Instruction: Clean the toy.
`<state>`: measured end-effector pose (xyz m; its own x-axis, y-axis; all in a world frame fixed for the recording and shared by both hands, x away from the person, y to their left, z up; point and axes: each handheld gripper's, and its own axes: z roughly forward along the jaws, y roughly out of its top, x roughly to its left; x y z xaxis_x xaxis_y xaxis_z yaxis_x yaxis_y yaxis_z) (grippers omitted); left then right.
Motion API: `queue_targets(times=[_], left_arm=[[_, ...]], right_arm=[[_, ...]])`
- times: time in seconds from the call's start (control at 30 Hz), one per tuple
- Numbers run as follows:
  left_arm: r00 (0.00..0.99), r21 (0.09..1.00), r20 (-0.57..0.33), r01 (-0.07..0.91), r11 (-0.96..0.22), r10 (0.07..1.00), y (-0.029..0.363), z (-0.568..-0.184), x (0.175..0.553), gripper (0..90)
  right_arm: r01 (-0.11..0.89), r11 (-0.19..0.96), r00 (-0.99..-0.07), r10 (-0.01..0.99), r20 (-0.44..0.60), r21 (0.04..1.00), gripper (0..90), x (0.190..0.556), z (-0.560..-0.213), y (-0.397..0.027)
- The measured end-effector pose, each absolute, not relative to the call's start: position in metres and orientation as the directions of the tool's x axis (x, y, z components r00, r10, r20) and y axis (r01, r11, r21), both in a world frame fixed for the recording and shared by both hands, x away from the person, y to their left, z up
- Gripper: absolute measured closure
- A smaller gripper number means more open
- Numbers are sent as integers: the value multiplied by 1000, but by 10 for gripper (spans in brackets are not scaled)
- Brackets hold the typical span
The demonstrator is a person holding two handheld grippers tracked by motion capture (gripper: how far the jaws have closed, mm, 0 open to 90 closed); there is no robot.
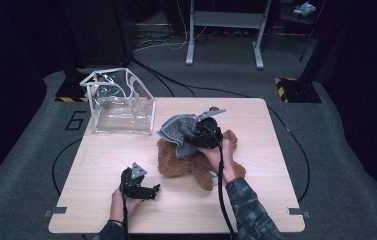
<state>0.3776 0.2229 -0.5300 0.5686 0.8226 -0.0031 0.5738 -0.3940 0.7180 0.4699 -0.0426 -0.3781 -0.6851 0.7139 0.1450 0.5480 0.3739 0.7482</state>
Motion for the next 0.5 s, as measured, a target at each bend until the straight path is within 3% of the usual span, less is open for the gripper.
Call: queue_targets(times=[0.3,0.5], left_arm=[[567,719,3,571,-396,823,223,-530,378,58],[570,715,-4,576,-396,822,223,-530,378,58]], right_arm=[[592,402,-659,740,133,699,743,496,-398,-21],[565,426,-693,710,126,707,745,484,-392,-18]])
